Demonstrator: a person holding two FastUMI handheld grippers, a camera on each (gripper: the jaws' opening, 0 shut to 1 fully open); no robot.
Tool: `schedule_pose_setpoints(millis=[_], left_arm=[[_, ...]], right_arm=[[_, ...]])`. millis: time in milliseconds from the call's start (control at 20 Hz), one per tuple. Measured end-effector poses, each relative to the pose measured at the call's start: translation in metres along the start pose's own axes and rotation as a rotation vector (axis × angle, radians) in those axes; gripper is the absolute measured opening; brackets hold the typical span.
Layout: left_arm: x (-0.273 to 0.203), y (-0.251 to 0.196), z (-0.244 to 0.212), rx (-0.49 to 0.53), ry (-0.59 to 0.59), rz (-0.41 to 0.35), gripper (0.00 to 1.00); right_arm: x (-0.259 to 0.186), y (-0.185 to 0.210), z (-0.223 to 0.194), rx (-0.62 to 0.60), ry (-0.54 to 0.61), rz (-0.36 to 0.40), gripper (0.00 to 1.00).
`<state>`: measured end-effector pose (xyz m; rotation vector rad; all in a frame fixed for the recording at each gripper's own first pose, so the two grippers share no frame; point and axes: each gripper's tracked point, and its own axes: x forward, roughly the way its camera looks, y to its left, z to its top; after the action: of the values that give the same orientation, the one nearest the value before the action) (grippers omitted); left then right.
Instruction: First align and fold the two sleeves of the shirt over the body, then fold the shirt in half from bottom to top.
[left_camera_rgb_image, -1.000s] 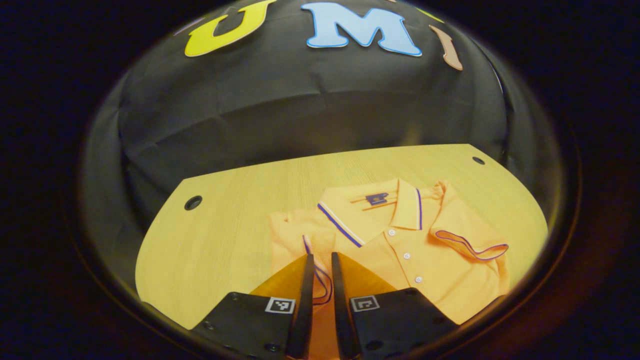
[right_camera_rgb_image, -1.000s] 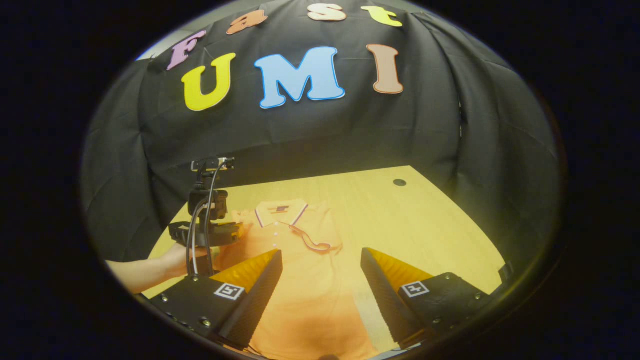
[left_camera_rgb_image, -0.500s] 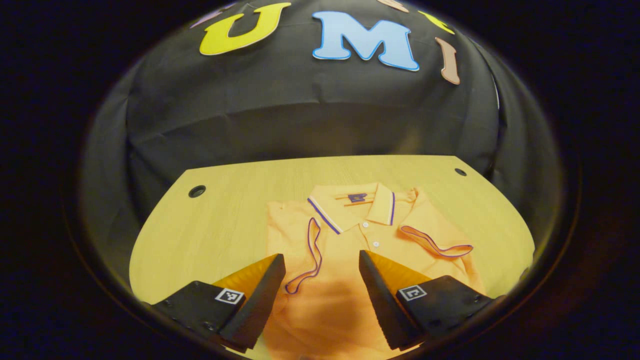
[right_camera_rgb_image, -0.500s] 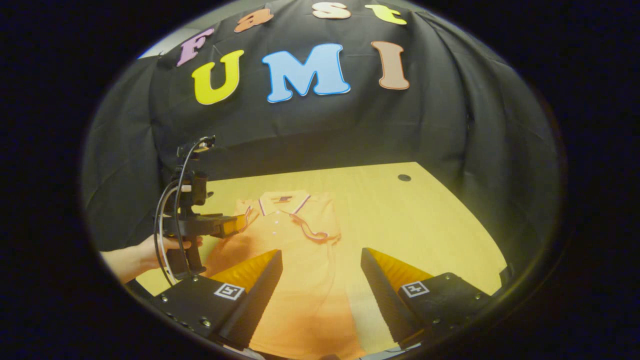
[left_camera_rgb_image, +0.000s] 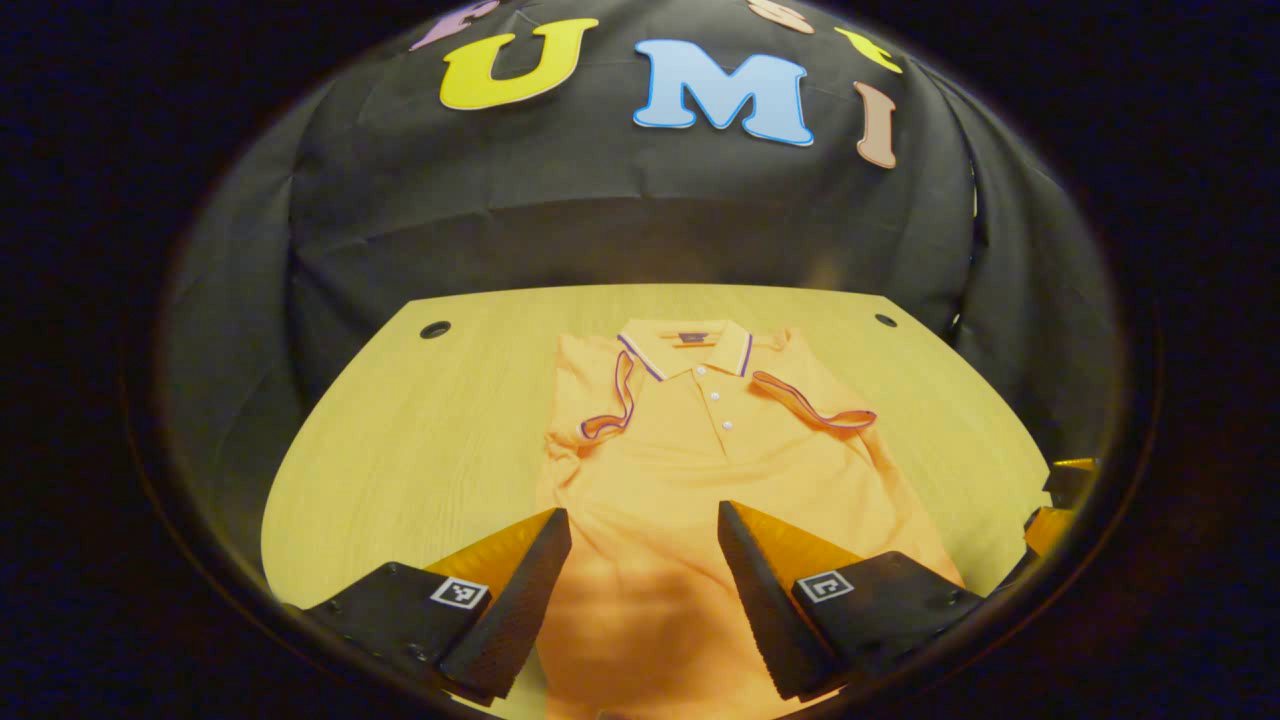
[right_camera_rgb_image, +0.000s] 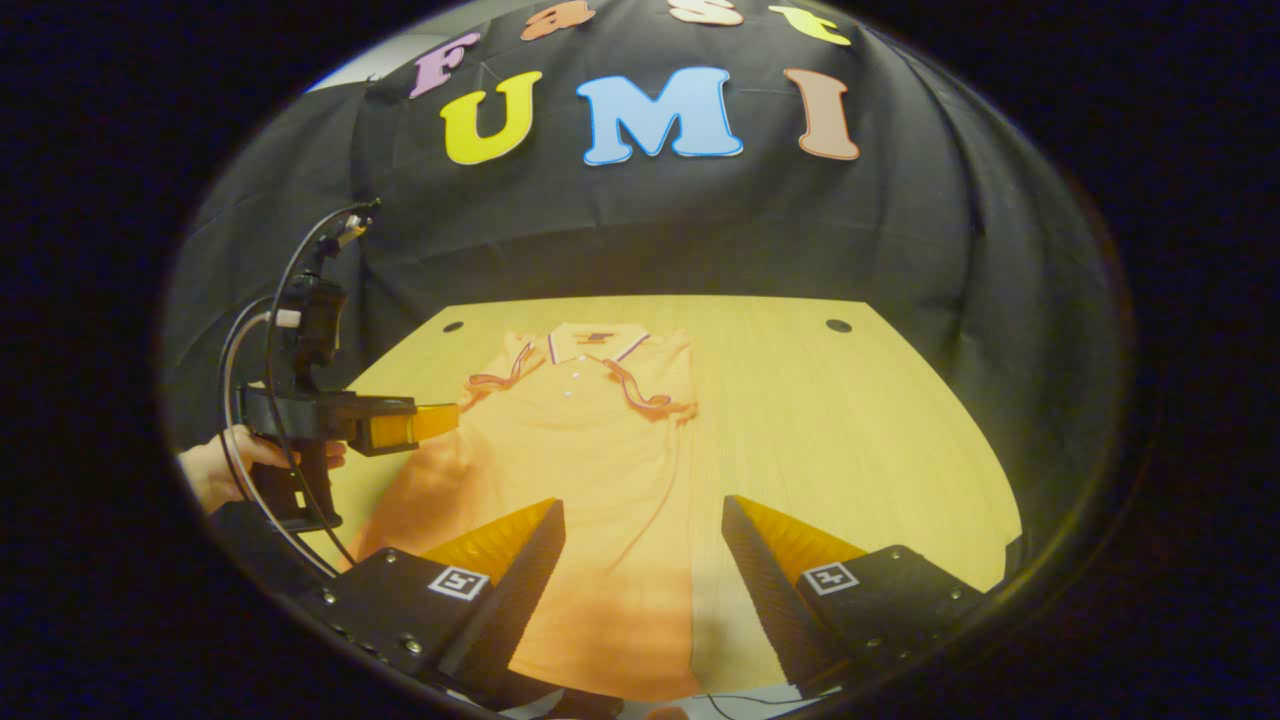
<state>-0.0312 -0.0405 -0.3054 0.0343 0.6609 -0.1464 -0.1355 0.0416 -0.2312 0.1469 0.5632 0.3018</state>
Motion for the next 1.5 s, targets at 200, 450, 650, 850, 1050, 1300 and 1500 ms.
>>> schedule_pose_setpoints(millis=[200,450,650,850,1050,1300,1500], left_arm=[[-0.026,-0.003,-0.037,0.002,0.04,-0.011,0.98],[-0.063,-0.009,-0.076,-0.011,0.079,-0.052,0.98],[-0.094,-0.002,-0.105,-0.03,0.109,-0.06,0.98],[-0.114,0.005,-0.131,-0.001,0.145,-0.079,0.95],[-0.127,0.013,-0.158,0.046,0.194,-0.087,0.95],[-0.138,0.015,-0.181,0.045,0.224,-0.078,0.95],[-0.14,0.016,-0.199,0.038,0.242,-0.056,0.95]], right_arm=[[-0.004,0.001,-0.03,0.006,0.06,0.002,0.98],[-0.005,-0.004,-0.07,0.014,0.148,-0.05,0.98],[-0.007,-0.008,-0.097,0.028,0.202,-0.086,0.98],[-0.01,-0.009,-0.121,0.078,0.251,-0.104,0.98],[-0.013,-0.009,-0.138,0.099,0.29,-0.114,0.98],[-0.017,-0.002,-0.154,0.08,0.318,-0.1,0.98],[-0.019,0.003,-0.16,0.029,0.326,-0.1,0.98]])
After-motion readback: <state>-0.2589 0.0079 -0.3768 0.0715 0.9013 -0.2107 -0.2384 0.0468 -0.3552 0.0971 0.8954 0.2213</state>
